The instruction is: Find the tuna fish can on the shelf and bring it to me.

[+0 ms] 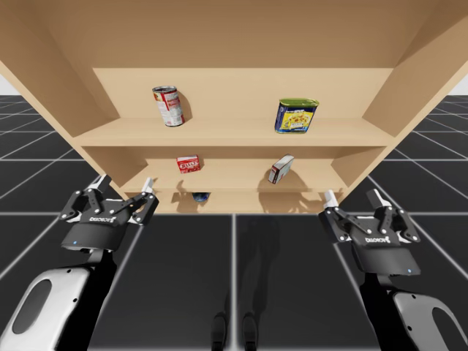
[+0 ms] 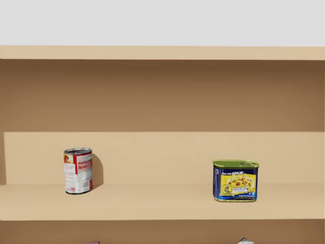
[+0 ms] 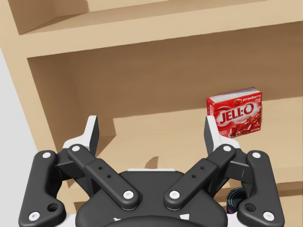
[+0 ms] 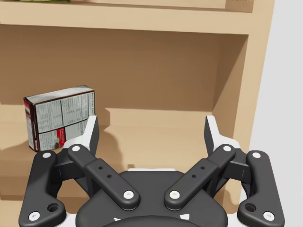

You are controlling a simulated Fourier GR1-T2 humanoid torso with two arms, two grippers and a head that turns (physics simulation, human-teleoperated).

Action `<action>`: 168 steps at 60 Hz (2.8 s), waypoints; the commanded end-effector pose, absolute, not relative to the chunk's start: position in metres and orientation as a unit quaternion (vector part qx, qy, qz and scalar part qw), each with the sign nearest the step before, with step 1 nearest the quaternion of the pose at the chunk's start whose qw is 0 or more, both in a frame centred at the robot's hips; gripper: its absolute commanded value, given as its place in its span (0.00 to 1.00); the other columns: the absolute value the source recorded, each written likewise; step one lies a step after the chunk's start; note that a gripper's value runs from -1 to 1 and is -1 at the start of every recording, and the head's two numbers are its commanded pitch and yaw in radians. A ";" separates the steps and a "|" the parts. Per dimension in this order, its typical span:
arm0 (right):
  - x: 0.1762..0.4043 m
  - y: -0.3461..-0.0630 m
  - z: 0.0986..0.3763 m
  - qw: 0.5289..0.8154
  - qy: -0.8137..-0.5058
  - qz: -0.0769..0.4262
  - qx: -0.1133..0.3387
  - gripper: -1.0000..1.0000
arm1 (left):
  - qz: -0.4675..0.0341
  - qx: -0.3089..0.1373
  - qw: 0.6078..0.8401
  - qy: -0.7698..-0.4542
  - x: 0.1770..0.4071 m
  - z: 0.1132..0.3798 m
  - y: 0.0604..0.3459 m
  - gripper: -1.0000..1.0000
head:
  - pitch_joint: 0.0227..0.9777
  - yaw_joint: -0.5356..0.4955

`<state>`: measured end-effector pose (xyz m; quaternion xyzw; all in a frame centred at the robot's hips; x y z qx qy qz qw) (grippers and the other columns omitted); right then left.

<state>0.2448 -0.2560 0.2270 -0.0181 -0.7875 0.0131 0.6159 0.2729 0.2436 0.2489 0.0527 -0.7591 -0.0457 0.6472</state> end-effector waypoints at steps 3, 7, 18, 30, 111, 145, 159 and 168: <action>0.242 -0.258 0.227 0.605 -0.796 -0.008 -0.005 0.00 | -0.044 0.052 0.648 -0.759 0.273 0.250 0.244 0.00 | 0.06 0.51; 0.243 -0.259 0.228 0.603 -0.798 -0.008 -0.003 0.00 | -0.043 0.050 0.649 -0.758 0.273 0.250 0.245 0.00 | 0.07 0.51; 0.244 -0.261 0.230 0.613 -0.790 -0.012 -0.006 0.00 | -0.041 0.049 0.650 -0.757 0.273 0.250 0.246 0.00 | 0.17 0.52; 0.244 -0.261 0.230 0.615 -0.788 -0.008 -0.009 0.00 | -0.040 0.052 0.651 -0.756 0.273 0.251 0.247 0.00 | 0.34 0.52; 0.246 -0.261 0.222 0.627 -0.779 -0.004 -0.018 0.00 | -0.063 -0.076 0.735 -0.671 0.217 0.204 0.208 0.00 | 0.76 0.71; 0.247 -0.263 0.222 0.628 -0.778 -0.007 -0.015 0.00 | -0.039 -0.044 0.771 -0.634 0.298 0.147 0.184 0.00 | 0.76 0.73; 0.247 -0.264 0.223 0.628 -0.778 -0.011 -0.013 0.00 | -0.049 -0.028 0.777 -0.627 0.326 0.140 0.171 0.00 | 0.76 0.73; 0.247 -0.264 0.223 0.628 -0.778 -0.012 -0.012 0.00 | -0.057 -0.025 0.783 -0.619 0.341 0.137 0.163 0.00 | 0.75 0.73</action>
